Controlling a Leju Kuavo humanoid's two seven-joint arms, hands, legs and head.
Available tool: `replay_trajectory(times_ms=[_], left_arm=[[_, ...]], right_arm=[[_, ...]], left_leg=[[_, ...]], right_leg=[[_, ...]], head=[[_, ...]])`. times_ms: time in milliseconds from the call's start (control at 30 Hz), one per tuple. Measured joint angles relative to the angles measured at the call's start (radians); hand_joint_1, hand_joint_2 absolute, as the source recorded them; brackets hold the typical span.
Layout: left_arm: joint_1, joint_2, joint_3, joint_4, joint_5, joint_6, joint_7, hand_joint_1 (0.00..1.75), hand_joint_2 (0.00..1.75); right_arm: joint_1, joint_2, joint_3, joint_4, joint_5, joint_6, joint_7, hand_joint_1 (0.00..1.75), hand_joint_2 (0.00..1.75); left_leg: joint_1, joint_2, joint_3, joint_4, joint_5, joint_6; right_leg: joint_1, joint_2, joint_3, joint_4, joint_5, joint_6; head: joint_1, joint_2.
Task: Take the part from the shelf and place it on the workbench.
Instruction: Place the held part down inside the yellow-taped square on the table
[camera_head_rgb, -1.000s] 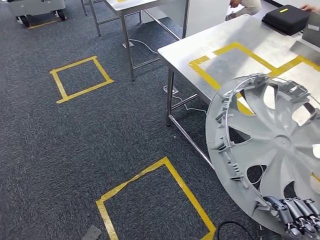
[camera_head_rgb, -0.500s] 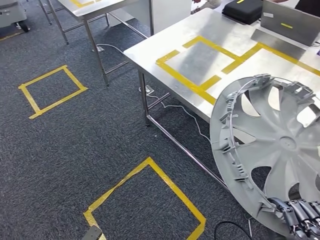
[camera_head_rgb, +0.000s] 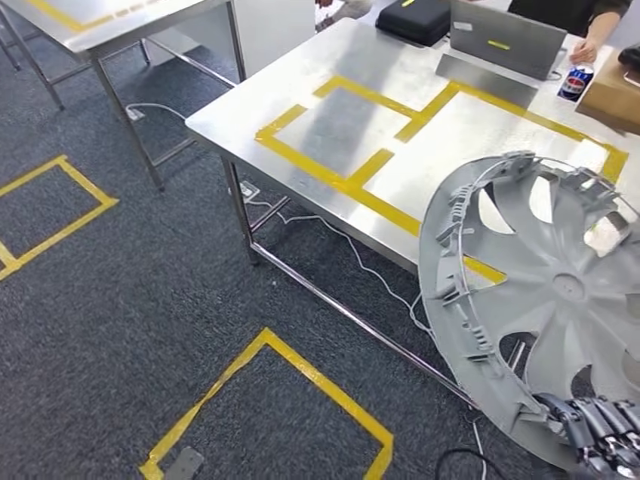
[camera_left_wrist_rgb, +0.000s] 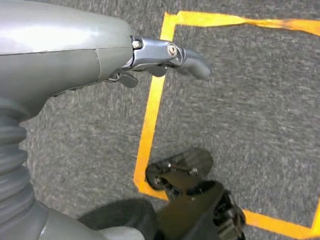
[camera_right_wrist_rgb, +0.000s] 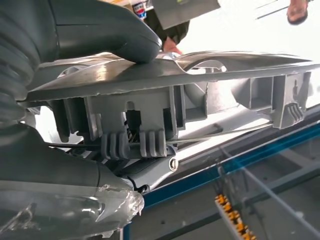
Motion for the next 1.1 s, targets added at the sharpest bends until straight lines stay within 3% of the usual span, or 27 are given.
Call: replay_trajectory(times_ms=[67,133,200,267,333,400,500,533,600,633,700,733,767,800,867,900,933,1033,1100], left_arm=[[0.002,0.001,0.001,0.0,0.0,0.0,0.0,0.0,1.75],[0.004,0.001,0.001,0.0,0.001,0.0,0.0,0.0,1.75],[0.008,0.002,0.002,0.0,0.001,0.0,0.0,0.0,1.75],[0.012,0.002,0.002,0.0,0.001,0.0,0.0,0.0,1.75],[0.013,0.003,0.003,0.0,0.001,0.0,0.0,0.0,1.75],[0.014,0.004,0.004,0.0,0.0,0.0,0.0,0.0,1.75],[0.007,0.003,0.006,0.0,0.0,0.0,0.0,0.0,1.75],[0.003,0.001,0.006,0.0,0.0,0.0,0.0,0.0,1.75],[-0.001,-0.001,0.006,0.0,0.001,-0.001,0.0,0.0,1.75],[0.0,-0.002,0.007,0.0,0.001,-0.001,0.0,0.0,1.75],[0.006,0.0,0.01,0.0,0.003,-0.001,0.0,0.0,1.75],[0.008,0.001,0.012,0.0,0.004,-0.001,0.0,0.0,1.75],[0.009,0.003,0.013,0.0,0.006,-0.001,0.0,0.0,1.75],[0.01,0.005,0.014,0.0,0.008,-0.001,0.0,0.0,1.75],[0.012,0.009,0.017,0.0,0.01,-0.001,0.0,0.0,1.75],[0.014,0.01,0.018,0.0,0.012,-0.001,0.0,0.0,1.75],[0.015,0.01,0.02,0.0,0.012,-0.001,0.0,0.0,1.75],[0.012,0.006,0.022,0.0,0.014,0.0,-0.001,0.0,1.75],[0.01,0.006,0.024,0.0,0.015,0.0,-0.002,0.0,1.75]], right_arm=[[0.001,-0.001,0.001,0.003,0.002,0.0,0.002,1.75,1.75],[0.0,-0.001,0.002,0.005,0.002,0.0,0.002,1.75,1.75],[0.001,-0.002,0.003,0.008,0.002,0.0,0.002,1.75,1.75],[0.001,-0.002,0.004,0.011,0.002,0.0,0.002,1.75,1.75],[0.002,-0.002,0.006,0.014,0.002,0.0,0.004,1.75,1.75],[0.002,-0.005,0.008,0.017,0.003,-0.001,0.016,1.75,1.75],[0.002,-0.013,0.013,0.019,0.015,-0.001,0.05,1.75,1.75],[0.003,-0.016,0.014,0.019,0.021,-0.001,0.062,1.75,1.75],[0.002,-0.024,0.019,0.023,0.031,-0.001,0.082,1.75,1.75],[0.001,-0.029,0.023,0.026,0.036,-0.001,0.091,1.75,1.75],[0.001,-0.04,0.033,0.032,0.044,-0.001,0.108,1.75,1.75],[0.001,-0.045,0.038,0.035,0.047,-0.001,0.118,1.75,1.75],[0.001,-0.051,0.042,0.038,0.049,-0.001,0.127,1.75,1.75],[0.001,-0.056,0.046,0.041,0.05,-0.001,0.134,1.75,1.75],[0.0,-0.065,0.053,0.047,0.051,-0.001,0.144,1.75,1.75],[0.0,-0.07,0.057,0.05,0.051,-0.001,0.147,1.75,1.75],[0.0,-0.074,0.061,0.051,0.052,-0.001,0.151,1.75,1.75],[0.0,-0.087,0.07,0.054,0.054,-0.001,0.165,1.75,1.75],[-0.001,-0.095,0.075,0.057,0.056,-0.001,0.173,1.75,1.75]], left_leg=[[0.0,0.003,0.021,-0.001,-0.011,0.011],[-0.003,0.007,0.039,-0.002,-0.027,0.016],[-0.004,0.012,0.061,-0.002,-0.047,0.016],[-0.004,0.014,0.093,-0.002,-0.071,0.013],[-0.004,0.015,0.125,-0.001,-0.099,0.005],[-0.004,0.018,0.148,-0.009,-0.121,-0.007],[0.002,0.019,0.157,0.01,-0.11,-0.028],[0.003,0.019,0.137,0.052,-0.093,-0.033],[0.001,0.018,0.053,0.176,-0.081,-0.035],[-0.001,0.018,0.002,0.232,-0.1,-0.033],[-0.006,0.018,-0.083,0.288,-0.174,-0.028],[-0.009,0.018,-0.11,0.285,-0.2,-0.025],[-0.013,0.018,-0.126,0.263,-0.202,-0.021],[-0.017,0.018,-0.133,0.224,-0.167,-0.016],[-0.023,0.018,-0.135,0.112,-0.028,-0.007],[-0.026,0.017,-0.133,0.066,0.029,-0.004],[-0.026,0.016,-0.129,0.031,0.061,-0.002],[-0.019,0.014,-0.088,0.003,0.065,0.007],[-0.016,0.016,-0.056,0.002,0.059,0.015]], right_leg=[[-0.001,-0.038,-0.027,0.059,-0.028,0.008],[-0.003,-0.069,-0.104,0.186,-0.073,0.016],[-0.007,-0.075,-0.177,0.271,-0.098,0.02],[-0.012,-0.076,-0.19,0.229,-0.066,0.022],[-0.016,-0.084,-0.17,0.113,0.028,0.021],[-0.011,-0.091,-0.153,0.048,0.088,0.012],[-0.002,-0.082,-0.125,0.033,0.077,-0.011],[-0.002,-0.08,-0.11,0.026,0.068,-0.018],[-0.004,-0.078,-0.08,0.013,0.053,-0.03],[-0.004,-0.076,-0.065,0.008,0.043,-0.035],[-0.003,-0.068,-0.032,0.003,0.02,-0.039],[-0.003,-0.064,-0.013,0.002,0.006,-0.04],[-0.003,-0.061,0.007,0.002,-0.009,-0.04],[-0.004,-0.059,0.025,0.001,-0.024,-0.038],[-0.002,-0.055,0.052,0.001,-0.055,-0.032],[0.0,-0.052,0.061,-0.004,-0.07,-0.027],[0.002,-0.049,0.075,-0.007,-0.075,-0.022],[0.006,-0.052,0.106,0.008,-0.074,-0.009],[0.004,-0.064,0.064,0.096,-0.084,0.0]], head=[[0.005,0.0],[0.008,0.0],[0.009,0.0],[0.009,0.0],[0.01,0.0],[0.011,0.0],[0.012,0.0],[0.013,0.0],[0.012,0.0],[0.012,0.0],[0.011,0.0],[0.011,0.0],[0.011,0.0],[0.01,0.0],[0.008,0.0],[0.008,0.0],[0.008,0.0],[0.014,0.0],[0.02,0.0]])
